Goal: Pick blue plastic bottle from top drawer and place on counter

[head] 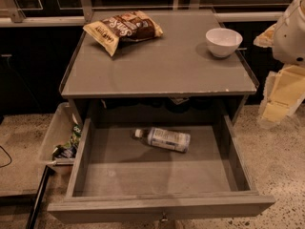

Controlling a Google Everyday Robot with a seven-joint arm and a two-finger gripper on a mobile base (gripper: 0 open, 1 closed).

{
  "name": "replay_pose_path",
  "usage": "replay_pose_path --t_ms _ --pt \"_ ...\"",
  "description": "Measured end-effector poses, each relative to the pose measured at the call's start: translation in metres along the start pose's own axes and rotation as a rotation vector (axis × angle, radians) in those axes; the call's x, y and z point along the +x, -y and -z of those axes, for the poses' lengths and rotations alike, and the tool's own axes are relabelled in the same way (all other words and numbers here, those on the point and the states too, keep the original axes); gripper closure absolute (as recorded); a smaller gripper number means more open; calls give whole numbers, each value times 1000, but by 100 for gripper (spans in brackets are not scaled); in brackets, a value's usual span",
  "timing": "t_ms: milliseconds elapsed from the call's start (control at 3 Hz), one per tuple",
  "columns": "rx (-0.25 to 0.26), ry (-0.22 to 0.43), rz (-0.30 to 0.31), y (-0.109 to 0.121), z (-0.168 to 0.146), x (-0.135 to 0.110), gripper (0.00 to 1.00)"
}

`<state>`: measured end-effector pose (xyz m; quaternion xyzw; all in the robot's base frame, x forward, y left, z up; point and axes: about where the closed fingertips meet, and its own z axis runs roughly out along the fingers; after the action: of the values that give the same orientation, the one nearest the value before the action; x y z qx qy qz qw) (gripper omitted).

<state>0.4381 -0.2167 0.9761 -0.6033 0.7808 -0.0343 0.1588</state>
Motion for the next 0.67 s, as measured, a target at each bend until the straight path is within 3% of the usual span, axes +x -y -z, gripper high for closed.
replay_pose_path --t_ms 667 --pt "12 4 7 -2 -3 -2 0"
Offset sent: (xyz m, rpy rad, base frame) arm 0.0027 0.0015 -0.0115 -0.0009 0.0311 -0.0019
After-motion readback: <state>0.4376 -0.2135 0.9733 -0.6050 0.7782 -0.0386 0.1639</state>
